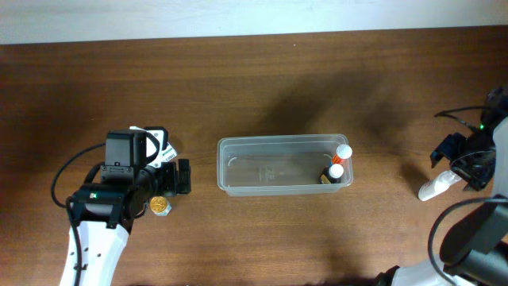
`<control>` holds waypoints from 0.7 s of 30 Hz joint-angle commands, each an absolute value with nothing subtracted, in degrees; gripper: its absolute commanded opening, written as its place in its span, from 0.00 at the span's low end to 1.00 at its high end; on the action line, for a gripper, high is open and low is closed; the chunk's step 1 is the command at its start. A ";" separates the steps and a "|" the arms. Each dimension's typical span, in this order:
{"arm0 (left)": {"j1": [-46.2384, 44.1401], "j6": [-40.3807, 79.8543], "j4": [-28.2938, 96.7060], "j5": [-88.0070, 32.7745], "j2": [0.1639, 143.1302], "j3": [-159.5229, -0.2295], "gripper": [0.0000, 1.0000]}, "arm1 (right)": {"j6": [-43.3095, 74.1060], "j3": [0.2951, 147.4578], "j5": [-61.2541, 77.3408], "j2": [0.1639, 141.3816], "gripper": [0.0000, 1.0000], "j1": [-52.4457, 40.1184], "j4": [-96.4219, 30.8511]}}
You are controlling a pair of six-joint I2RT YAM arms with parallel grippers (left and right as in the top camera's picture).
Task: Pack container
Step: 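Grasp the white spray bottle with the right gripper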
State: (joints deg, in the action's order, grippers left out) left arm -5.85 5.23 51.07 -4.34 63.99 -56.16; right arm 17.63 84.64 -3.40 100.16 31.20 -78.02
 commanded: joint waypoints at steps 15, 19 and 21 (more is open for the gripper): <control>-5.45 5.52 51.13 -4.73 64.07 -57.36 0.99 | 16.93 84.49 -3.01 102.76 0.40 31.62 -77.69; -5.45 5.52 51.13 -4.73 64.07 -57.36 0.99 | 16.93 84.49 -2.98 102.76 0.26 31.62 -77.71; -5.45 5.52 51.13 -4.73 64.07 -57.39 0.99 | 16.93 84.49 -2.98 102.76 0.24 31.62 -77.80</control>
State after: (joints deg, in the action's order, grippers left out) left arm -5.85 5.23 51.07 -4.34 63.99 -56.16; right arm 16.62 84.62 -2.92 102.56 31.20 -77.78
